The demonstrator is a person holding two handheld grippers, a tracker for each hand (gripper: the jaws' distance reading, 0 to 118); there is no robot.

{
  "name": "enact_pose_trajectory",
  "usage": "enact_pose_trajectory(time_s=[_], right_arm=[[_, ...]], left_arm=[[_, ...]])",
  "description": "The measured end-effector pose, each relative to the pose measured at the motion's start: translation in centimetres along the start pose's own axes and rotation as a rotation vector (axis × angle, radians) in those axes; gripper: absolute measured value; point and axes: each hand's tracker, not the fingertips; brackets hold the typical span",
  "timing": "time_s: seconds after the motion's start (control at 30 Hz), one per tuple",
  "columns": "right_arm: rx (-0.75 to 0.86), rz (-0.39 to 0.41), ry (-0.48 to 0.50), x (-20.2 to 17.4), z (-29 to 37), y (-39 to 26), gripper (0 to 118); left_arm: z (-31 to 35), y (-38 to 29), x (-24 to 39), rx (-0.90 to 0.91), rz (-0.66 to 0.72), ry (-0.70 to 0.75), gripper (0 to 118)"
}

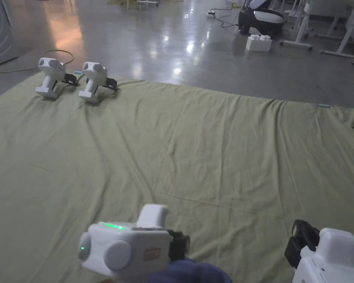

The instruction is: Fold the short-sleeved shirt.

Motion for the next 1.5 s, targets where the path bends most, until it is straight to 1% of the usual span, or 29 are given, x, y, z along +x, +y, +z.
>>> enact_pose_trajectory(time_s=[0.07, 0.1, 0.17, 0.23, 0.33, 0.4, 0.47, 0.63, 0.67, 0.7, 0.73, 0.77, 0.8, 0.93, 1.0, 1.07, 1.13, 1.17, 1.2, 1.3, 1.33, 1.37, 1.4, 1.43, 1.47, 1.5], right_arm=[[0.047, 0.007, -0.012, -0.7, 0.1, 0.8, 7], [0.067, 0.02, -0.026, -1.0, 0.1, 1.1, 7], [0.117, 0.035, -0.038, -1.6, 0.0, 1.7, 7], [0.15, 0.036, -0.06, -2.3, 0.1, 2.4, 7], [0.207, 0.027, -0.061, -2.8, 0.3, 3.4, 7], [0.235, 0.023, -0.058, -3.1, 0.4, 3.9, 7], [0.265, 0.024, -0.062, -3.3, 0.6, 4.2, 7], [0.274, 0.033, -0.06, -3.6, 1.2, 4.3, 7], [0.258, 0.026, -0.059, -3.7, 1.4, 4.3, 7], [0.234, 0.001, -0.056, -3.8, 1.7, 4.1, 7], [0.205, -0.035, -0.031, -4.1, 2.2, 3.7, 7], [0.172, -0.047, 0.012, -4.6, 2.7, 3.1, 7], [0.136, -0.038, 0.047, -5.2, 3.1, 2.4, 7], [0.0, 0.07, 0.183, -9.2, 5.0, -2.4, 7], [-0.083, 0.091, 0.248, -10.9, 5.0, -4.8, 7], [-0.167, 0.077, 0.284, -12.3, 4.4, -7.2, 7], [-0.219, 0.099, 0.284, -13.2, 3.5, -9.3, 7], [-0.251, 0.119, 0.267, -13.5, 3.0, -10.4, 7], [-0.28, 0.117, 0.257, -13.6, 2.4, -11.3, 7], [-0.409, 0.075, 0.217, -13.0, 1.0, -14.1, 7], [-0.398, 0.058, 0.219, -12.5, 0.8, -14.9, 7], [-0.375, 0.07, 0.222, -12.3, 0.9, -15.1, 7], [-0.353, 0.075, 0.23, -12.3, 1.0, -15.0, 7], [-0.35, 0.109, 0.226, -12.6, 1.1, -14.7, 7], [-0.36, 0.112, 0.226, -12.9, 1.5, -14.0, 7], [-0.359, 0.11, 0.224, -12.9, 1.6, -14.0, 7]], left_arm=[[1.7, 1.1, -0.6, 0.131, -0.065, 0.091, 16], [2.3, 1.2, -0.8, 0.144, -0.063, 0.108, 16], [3.7, 1.8, -1.2, 0.285, -0.071, 0.199, 16], [4.6, 1.7, -1.0, 0.393, -0.13, 0.288, 16], [5.6, 1.4, -0.6, 0.532, -0.187, 0.403, 16], [6.1, 1.2, -0.2, 0.595, -0.212, 0.449, 16], [6.1, 0.9, -0.1, 0.627, -0.239, 0.464, 16], [6.3, 0.3, 0.1, 0.635, -0.247, 0.476, 16], [6.4, 0.2, -0.1, 0.633, -0.235, 0.458, 16], [6.4, 0.2, -0.3, 0.621, -0.225, 0.456, 16], [6.4, 0.1, -0.6, 0.604, -0.217, 0.454, 16], [6.4, -0.2, -0.9, 0.586, -0.197, 0.446, 16], [6.5, -0.4, -1.3, 0.571, -0.192, 0.45, 16], [7.2, -1.8, -3.3, 0.514, -0.144, 0.445, 16], [7.5, -2.7, -4.3, 0.473, -0.12, 0.442, 16], [7.9, -3.8, -5.3, 0.44, -0.106, 0.45, 16], [8.2, -4.9, -6.2, 0.404, -0.078, 0.429, 16], [8.4, -5.5, -6.6, 0.388, -0.06, 0.416, 16], [8.5, -6.0, -7.0, 0.371, -0.041, 0.399, 16], [8.6, -7.4, -8.3, 0.284, 0.025, 0.312, 16], [8.4, -7.7, -8.9, 0.245, 0.057, 0.256, 16], [8.1, -8.1, -9.5, 0.2, 0.088, 0.202, 17], [7.8, -8.3, -10.1, 0.154, 0.115, 0.153, 23], [7.3, -8.6, -10.6, 0.115, 0.141, 0.117, 36], [6.8, -8.8, -11.2, 0.075, 0.166, 0.079, 55], [6.4, -9.0, -11.7, 0.048, 0.188, 0.042, 78]])
